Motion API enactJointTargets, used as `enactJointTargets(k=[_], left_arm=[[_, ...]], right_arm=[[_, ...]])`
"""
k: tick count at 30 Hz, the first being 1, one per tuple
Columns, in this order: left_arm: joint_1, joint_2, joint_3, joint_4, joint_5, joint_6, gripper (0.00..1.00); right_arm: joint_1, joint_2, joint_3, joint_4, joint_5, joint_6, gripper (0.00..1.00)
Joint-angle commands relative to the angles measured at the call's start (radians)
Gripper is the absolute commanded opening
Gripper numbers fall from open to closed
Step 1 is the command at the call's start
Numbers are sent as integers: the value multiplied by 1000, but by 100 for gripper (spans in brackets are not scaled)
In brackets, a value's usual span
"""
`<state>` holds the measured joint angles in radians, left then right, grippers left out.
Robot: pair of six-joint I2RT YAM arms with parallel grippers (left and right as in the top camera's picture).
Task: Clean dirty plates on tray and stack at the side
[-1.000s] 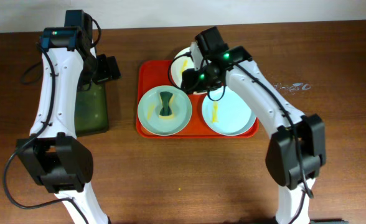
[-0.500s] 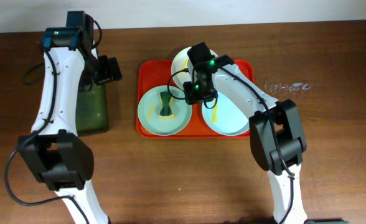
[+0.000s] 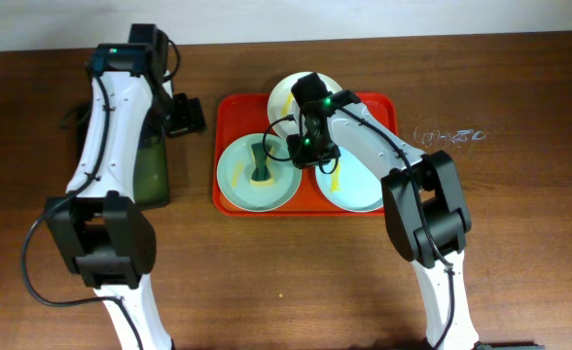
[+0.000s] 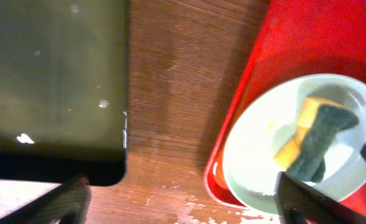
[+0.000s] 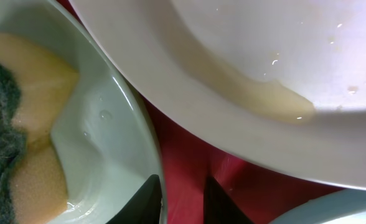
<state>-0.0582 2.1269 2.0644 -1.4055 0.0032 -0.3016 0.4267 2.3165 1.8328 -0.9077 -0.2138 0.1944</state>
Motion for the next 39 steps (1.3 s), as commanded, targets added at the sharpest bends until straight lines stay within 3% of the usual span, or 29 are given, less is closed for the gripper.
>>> enactJointTargets(k=[1, 3, 5, 7, 11, 13, 16, 17, 25, 32, 39], left_arm=[[-49, 36, -3, 18, 25, 4, 59], [-77, 77, -5, 43, 83, 5, 37], [-101, 123, -8, 68, 140, 4, 35], [-127, 189, -8, 89, 197, 5, 40], [-148, 276, -8, 121, 331, 98, 31], [-148, 293, -8, 140, 351, 103, 33], [-149, 296, -8, 159, 452, 226, 49], [-149, 296, -8, 159, 480, 257, 50], [-146, 296, 0, 117, 476, 322, 44], [-150, 297, 47, 84, 477, 322, 54], [-234, 297, -14, 169, 425, 274, 55]], right_arm=[[6, 16, 3, -8, 13, -7, 24], [6, 16, 3, -14, 13, -7, 24], [6, 16, 3, -17, 12, -7, 24], [6, 16, 3, -19, 12, -7, 24], [6, 16, 3, -19, 13, -7, 24], [6, 16, 3, -19, 12, -7, 24], [6, 16, 3, -18, 12, -7, 24], [6, 16, 3, -18, 12, -7, 24], [6, 16, 3, -11, 11, -6, 24], [6, 16, 3, -3, 8, -6, 25], [6, 16, 3, 0, 4, -7, 25]])
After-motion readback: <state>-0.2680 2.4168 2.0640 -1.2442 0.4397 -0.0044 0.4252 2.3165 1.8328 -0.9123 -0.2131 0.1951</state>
